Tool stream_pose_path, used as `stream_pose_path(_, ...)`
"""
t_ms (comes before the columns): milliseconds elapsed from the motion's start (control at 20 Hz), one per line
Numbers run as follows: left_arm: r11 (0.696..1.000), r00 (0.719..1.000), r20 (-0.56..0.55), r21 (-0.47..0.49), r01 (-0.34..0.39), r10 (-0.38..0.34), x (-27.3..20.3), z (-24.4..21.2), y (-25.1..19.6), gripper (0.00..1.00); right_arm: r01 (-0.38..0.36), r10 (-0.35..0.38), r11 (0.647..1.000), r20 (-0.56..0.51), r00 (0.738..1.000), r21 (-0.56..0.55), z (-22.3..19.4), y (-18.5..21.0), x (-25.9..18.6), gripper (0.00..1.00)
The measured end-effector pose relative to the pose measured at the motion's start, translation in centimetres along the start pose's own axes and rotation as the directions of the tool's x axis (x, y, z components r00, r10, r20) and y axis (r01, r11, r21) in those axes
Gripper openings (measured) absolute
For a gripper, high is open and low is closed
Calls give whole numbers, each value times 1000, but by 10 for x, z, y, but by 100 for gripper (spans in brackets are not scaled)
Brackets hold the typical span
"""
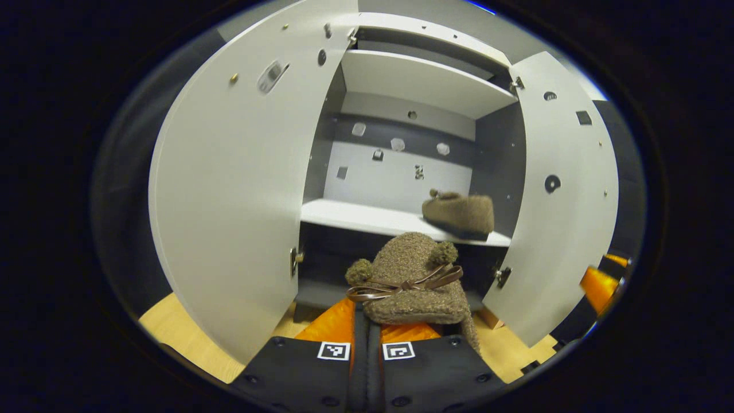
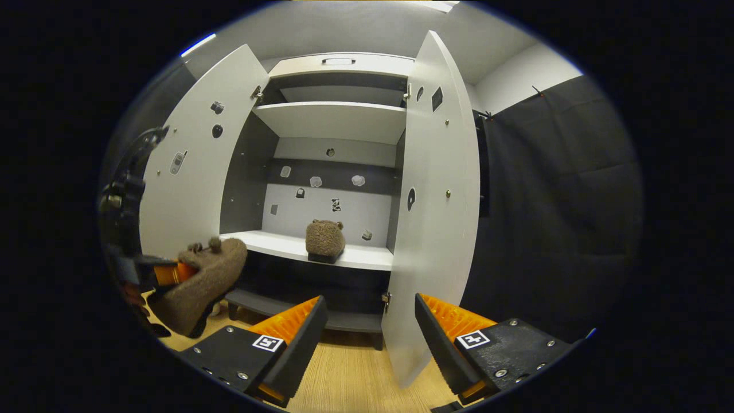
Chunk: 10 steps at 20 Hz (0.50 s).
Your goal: Grab one shoe with the right hand and put it into the shoe cabinet, grab the other shoe with the left hand and put it into the shoe cabinet; then close the right door with the right hand and the left door with the left hand.
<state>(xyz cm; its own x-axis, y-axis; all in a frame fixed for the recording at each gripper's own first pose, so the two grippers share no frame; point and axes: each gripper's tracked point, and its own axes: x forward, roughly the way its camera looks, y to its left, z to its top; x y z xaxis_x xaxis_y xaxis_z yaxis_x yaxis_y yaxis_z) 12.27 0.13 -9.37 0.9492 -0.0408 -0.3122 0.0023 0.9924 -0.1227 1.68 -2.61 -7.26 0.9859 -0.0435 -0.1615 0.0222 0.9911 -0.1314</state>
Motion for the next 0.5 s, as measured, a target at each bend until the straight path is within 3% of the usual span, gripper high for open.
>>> stream_pose_path(100,1000,999,34,-26,5,-4,27,56,-10,7,0,0,1000,8,1000,3,2,-1,-3,94)
stream_pose_path(150,1000,998,57,-21,-8,9,19,67,-10,7,2,-2,1000,15,1000,1,4,-2,-4,94)
stream_pose_path(250,1000,994,104,13,-19,18,68,111,-16,7,9,-9,1000,23,1000,-6,5,-5,-6,94)
stream_pose_path(400,999,996,82,34,-27,24,121,137,-25,7,13,-12,1000,30,999,-2,8,-5,-9,94)
stream_pose_path(500,994,996,44,75,-80,77,163,139,-19,9,8,-8,1000,24,1000,15,4,-5,-11,94)
